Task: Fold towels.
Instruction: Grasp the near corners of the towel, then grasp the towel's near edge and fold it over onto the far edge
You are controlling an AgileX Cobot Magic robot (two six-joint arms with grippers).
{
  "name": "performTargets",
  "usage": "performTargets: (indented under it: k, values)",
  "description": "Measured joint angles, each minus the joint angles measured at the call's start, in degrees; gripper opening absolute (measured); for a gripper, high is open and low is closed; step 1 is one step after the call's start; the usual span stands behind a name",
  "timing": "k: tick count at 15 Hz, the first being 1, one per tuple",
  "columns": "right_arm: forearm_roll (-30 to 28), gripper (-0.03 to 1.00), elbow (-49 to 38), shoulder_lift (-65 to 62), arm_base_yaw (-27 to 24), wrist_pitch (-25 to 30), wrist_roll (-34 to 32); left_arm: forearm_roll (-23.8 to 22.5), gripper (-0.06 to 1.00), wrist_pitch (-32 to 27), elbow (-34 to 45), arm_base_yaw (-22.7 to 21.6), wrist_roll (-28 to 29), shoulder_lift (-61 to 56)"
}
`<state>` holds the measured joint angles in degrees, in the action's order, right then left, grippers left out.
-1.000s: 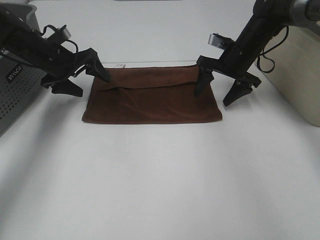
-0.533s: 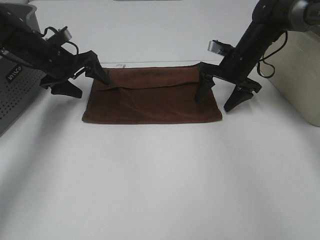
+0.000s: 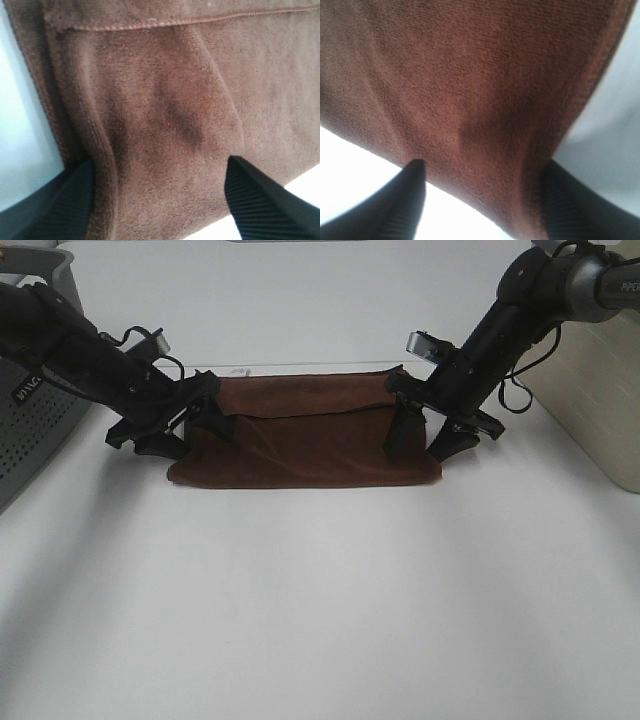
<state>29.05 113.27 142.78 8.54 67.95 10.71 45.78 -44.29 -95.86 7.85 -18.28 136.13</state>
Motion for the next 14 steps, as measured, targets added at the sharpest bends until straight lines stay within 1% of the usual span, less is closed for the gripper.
performTargets:
  k: [1,2,3,4,5,7,9,10,11,12,14]
  values:
    - [0.0,0.48,0.0,0.34,0.0,-0.11,-0.06,0.0,0.55,-0.11,-0.06,-0.06,0.97,0.29]
    - [0.0,0.33,0.0,0.63,0.0,-0.69,-0.17,-0.52,0.38,-0.63,-0.06,-0.06,1.2,0.57]
    - [-0.17,0.11,0.0,0.86,0.0,-1.15,-1.32,-1.55,0.08,-1.26,-0.06,0.0,1.26,1.09]
    - [-0.4,0.02,0.0,0.92,0.0,-1.15,-2.35,-2.12,0.03,-1.55,-0.06,0.0,1.32,1.09]
    - [-0.4,0.02,0.0,0.92,0.0,-1.15,-2.35,-2.12,0.03,-1.55,-0.06,0.0,1.32,1.09]
    - [-1.26,0.0,0.0,0.57,0.0,-1.15,-3.55,-4.41,0.02,-2.81,-0.06,0.0,1.38,0.46]
    - [-1.95,0.0,-1.26,-1.43,0.0,-0.86,-4.41,-9.05,0.02,-4.53,0.17,0.0,2.46,-1.6]
    - [-1.83,0.0,-3.44,-3.44,0.0,-0.8,-4.47,-11.57,0.02,-5.16,0.92,0.0,3.55,-3.32]
    - [-1.66,0.0,-7.16,-5.61,0.0,-1.03,-4.47,-13.46,0.02,-5.33,2.81,0.0,4.01,-5.39]
    - [-1.49,0.0,-11.52,-7.68,0.34,-1.95,-4.3,-13.87,0.02,-5.5,5.44,0.0,4.13,-7.05]
    - [-1.43,0.0,-22.4,-12.32,1.32,-6.36,-3.61,-14.32,0.02,-5.5,12.83,0.34,4.13,-10.14]
